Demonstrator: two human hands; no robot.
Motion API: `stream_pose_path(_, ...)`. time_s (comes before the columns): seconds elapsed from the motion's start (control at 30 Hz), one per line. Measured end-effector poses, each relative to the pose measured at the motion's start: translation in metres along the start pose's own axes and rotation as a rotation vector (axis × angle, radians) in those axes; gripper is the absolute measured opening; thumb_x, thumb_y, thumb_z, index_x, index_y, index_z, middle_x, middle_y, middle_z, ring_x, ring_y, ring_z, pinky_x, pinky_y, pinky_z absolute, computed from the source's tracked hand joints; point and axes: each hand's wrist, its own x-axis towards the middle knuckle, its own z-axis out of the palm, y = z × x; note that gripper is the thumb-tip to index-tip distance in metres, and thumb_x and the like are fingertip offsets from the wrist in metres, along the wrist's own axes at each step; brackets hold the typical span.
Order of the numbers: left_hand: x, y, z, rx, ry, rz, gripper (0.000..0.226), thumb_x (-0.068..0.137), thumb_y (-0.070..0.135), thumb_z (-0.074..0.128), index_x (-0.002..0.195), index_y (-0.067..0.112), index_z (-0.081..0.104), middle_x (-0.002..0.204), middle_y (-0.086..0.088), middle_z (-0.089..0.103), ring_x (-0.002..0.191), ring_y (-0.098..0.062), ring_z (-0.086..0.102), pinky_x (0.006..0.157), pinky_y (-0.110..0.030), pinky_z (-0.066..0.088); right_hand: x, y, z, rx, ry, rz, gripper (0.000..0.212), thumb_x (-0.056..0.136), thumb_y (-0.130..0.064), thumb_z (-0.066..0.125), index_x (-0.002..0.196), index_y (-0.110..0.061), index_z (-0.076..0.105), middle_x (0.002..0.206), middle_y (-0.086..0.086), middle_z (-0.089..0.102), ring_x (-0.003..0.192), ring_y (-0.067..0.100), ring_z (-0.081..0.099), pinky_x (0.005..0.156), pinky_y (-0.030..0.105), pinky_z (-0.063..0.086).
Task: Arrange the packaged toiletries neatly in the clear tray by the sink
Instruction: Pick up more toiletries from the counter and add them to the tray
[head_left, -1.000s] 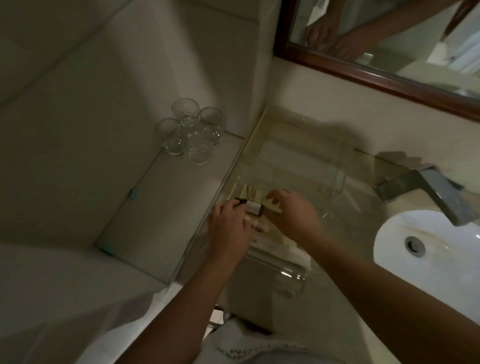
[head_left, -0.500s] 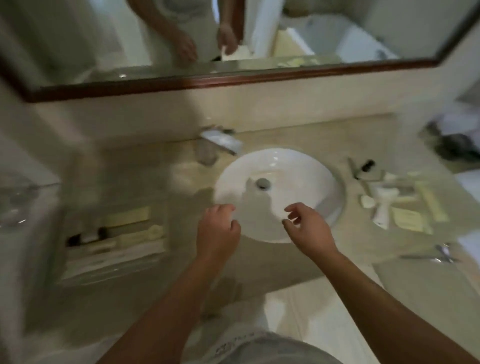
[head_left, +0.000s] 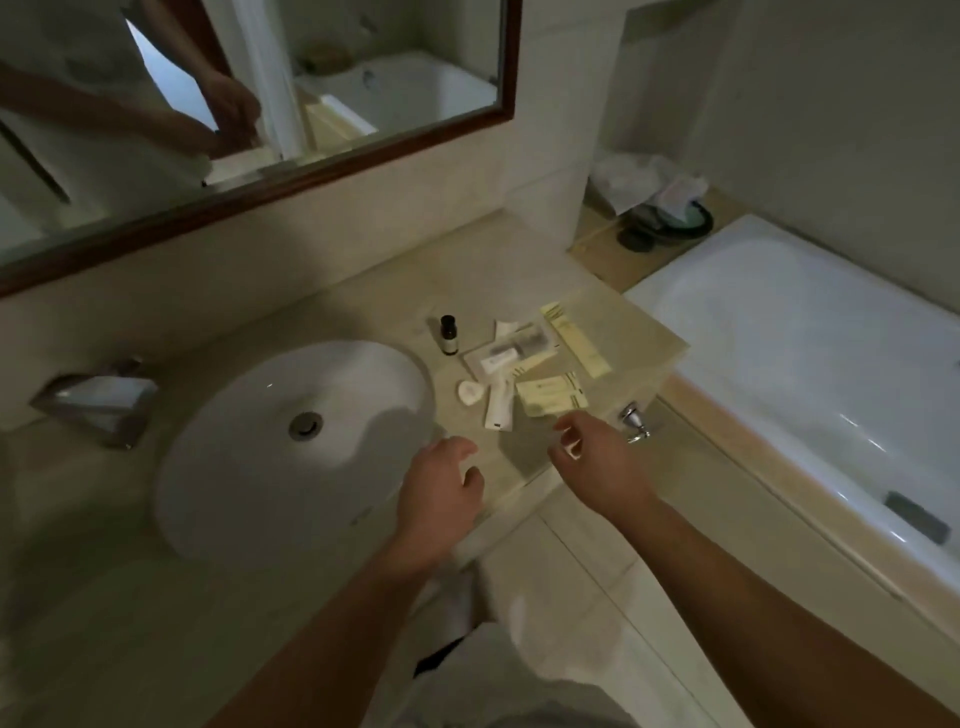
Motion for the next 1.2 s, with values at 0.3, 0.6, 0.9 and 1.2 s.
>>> stream_pose_path(0.3,0.089,0.027,0.048,0.015,-0.047,-0.049,0.024,0.084,0.012,0.056,0.107,0.010,0.063,0.103,-0.005,0.058,0.095,-0.022,0.054,0.066,-0.014,0.029,0.092,0.041,-0.017,-0.084,-0.140,0.012,0.028,0.086,-0.032,0.064,0.112,-0.022,0.060,0.099,-0.005,0.062,0.089,0.013,0.060,0.073,0.027,0.045)
stream_pose_path(0.6,0.167,0.056,0.092,0.072,-0.142,-0.060,0.030,0.083,0.026,0.063,0.112,0.020,0.058,0.118,-0.003,0.057,0.109,-0.020,0.051,0.092,-0.034,0.044,0.178,0.078,-0.039,-0.208,-0.153,0.137,0.033,0.083,-0.041,0.061,0.112,-0.025,0.059,0.107,-0.002,0.064,0.095,0.019,0.061,0.079,0.035,0.052)
stream_pose_path(0.9,0.176,0.056,0.100,0.110,0.061,-0.250,0.020,0.084,0.021,0.058,0.104,0.019,0.062,0.107,-0.001,0.057,0.098,-0.020,0.054,0.078,-0.028,0.043,0.225,0.094,-0.031,-0.281,-0.146,0.067,0.050,0.083,-0.044,0.067,0.121,-0.016,0.053,0.117,0.007,0.058,0.104,0.027,0.059,0.083,0.040,0.051)
stream_pose_path(1.2,0.180,0.027,0.066,0.094,0.421,-0.605,0.045,0.078,0.025,0.069,0.119,0.012,0.052,0.117,-0.010,0.052,0.109,-0.027,0.051,0.088,-0.037,0.045,0.250,0.095,-0.033,-0.109,-0.302,0.114,0.032,0.083,-0.034,0.064,0.106,-0.014,0.053,0.095,0.004,0.060,0.085,0.029,0.060,0.074,0.038,0.049)
